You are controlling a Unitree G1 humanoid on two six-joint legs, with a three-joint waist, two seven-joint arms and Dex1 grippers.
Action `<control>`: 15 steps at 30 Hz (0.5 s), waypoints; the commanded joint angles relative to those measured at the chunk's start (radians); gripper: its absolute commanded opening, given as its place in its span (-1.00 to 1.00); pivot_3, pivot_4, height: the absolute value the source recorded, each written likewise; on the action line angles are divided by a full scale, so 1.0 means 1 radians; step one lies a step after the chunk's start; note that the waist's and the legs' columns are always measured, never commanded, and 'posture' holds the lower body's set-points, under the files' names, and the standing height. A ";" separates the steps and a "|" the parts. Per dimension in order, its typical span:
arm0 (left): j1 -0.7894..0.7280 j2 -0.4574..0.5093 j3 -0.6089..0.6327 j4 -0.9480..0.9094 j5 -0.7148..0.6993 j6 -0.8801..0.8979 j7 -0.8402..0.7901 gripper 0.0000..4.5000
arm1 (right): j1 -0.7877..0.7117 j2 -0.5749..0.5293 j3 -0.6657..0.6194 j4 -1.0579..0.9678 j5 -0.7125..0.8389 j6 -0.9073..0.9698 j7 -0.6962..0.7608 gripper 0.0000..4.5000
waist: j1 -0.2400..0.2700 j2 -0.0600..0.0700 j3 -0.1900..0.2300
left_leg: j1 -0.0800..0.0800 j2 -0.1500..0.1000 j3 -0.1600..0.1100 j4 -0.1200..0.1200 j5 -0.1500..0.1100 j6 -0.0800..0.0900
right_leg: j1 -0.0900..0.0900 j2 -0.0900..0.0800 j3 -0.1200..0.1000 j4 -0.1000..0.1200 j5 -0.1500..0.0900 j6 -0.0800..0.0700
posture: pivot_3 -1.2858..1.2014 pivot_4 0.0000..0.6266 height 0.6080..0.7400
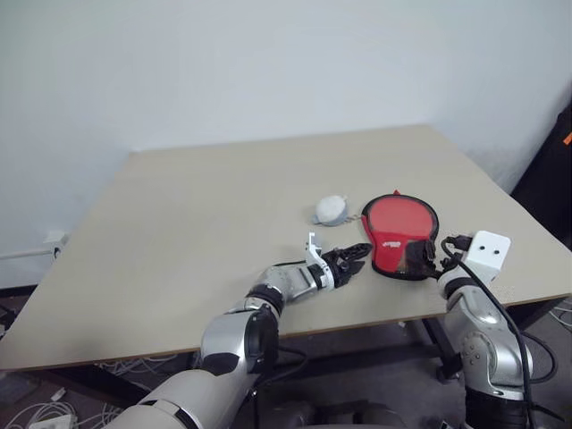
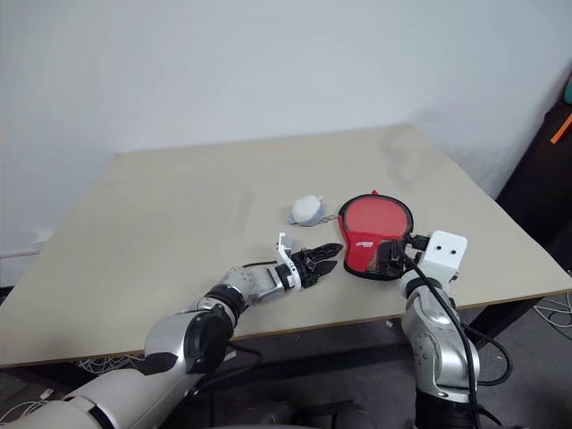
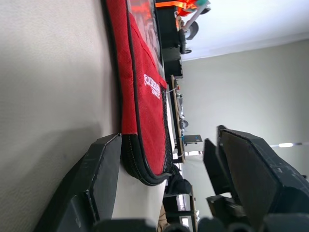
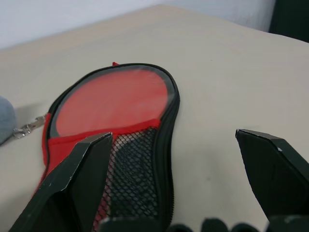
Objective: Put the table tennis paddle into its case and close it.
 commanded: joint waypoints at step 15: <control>-0.180 0.323 -0.527 -0.561 0.438 -0.519 -0.550 0.54 | -0.217 -0.033 -0.007 0.142 0.021 -0.076 0.079 0.98 | 0.000 0.001 0.000 | 0.000 0.000 0.000 0.000 -0.001 0.001 | 0.000 0.000 0.000 0.000 0.000 -0.001 | 0.03 -1.00 1.00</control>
